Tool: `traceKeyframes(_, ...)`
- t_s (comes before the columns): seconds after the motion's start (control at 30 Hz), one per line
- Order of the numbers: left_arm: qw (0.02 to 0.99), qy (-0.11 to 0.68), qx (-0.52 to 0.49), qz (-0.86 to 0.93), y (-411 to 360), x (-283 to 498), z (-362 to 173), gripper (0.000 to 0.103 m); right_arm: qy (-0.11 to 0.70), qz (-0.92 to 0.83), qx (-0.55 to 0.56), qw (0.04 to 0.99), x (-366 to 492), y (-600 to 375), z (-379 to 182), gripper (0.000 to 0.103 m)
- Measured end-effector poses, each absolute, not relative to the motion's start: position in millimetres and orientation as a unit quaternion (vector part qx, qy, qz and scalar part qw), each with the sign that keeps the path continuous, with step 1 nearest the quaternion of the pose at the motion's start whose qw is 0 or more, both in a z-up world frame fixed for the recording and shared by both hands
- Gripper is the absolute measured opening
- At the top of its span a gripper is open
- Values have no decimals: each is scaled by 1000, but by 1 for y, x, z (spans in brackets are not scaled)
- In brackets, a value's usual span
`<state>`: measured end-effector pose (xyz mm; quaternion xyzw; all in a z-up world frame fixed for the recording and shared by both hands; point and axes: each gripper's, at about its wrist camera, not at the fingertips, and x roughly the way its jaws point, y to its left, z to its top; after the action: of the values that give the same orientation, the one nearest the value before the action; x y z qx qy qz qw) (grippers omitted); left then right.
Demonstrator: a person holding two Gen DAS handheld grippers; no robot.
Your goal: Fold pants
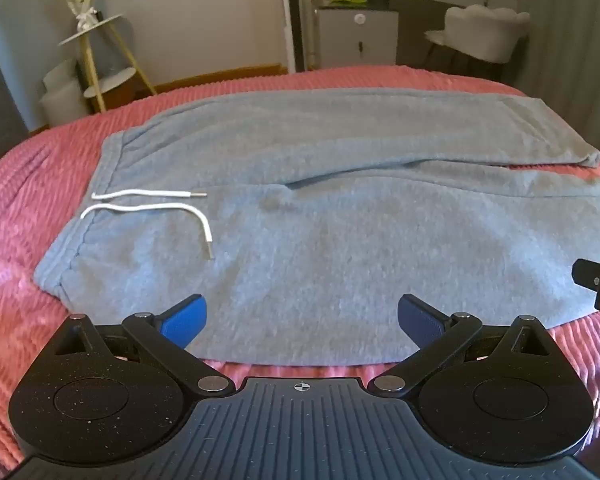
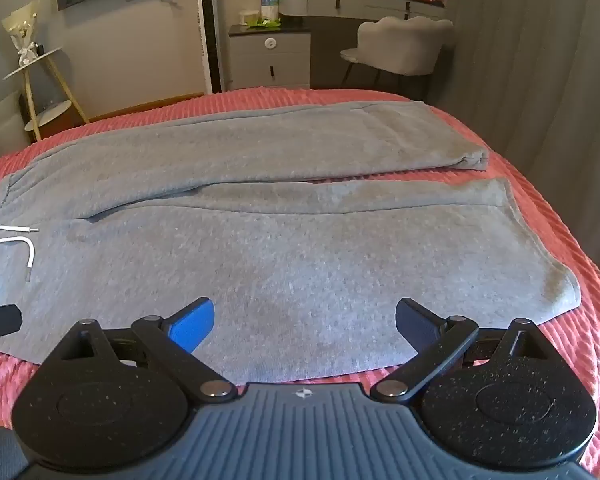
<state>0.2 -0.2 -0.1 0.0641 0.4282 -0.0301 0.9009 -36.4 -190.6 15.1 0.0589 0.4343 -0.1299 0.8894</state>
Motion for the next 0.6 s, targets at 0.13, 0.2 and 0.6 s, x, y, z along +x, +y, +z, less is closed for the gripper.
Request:
traceKeyframes(0.13,901,429,65,-29,0,0,-2,103,435,-130,60,889,-36,-192,15,97)
traceKeyframes(0.2,900,430,65,-29,2,-1,-3,103,436,-130,60,889,-35,-193,15,97)
traceKeyframes(0.6,898,435,59,-29,2,1,-4,103,431,-136,60,890,-33,-196,19,97)
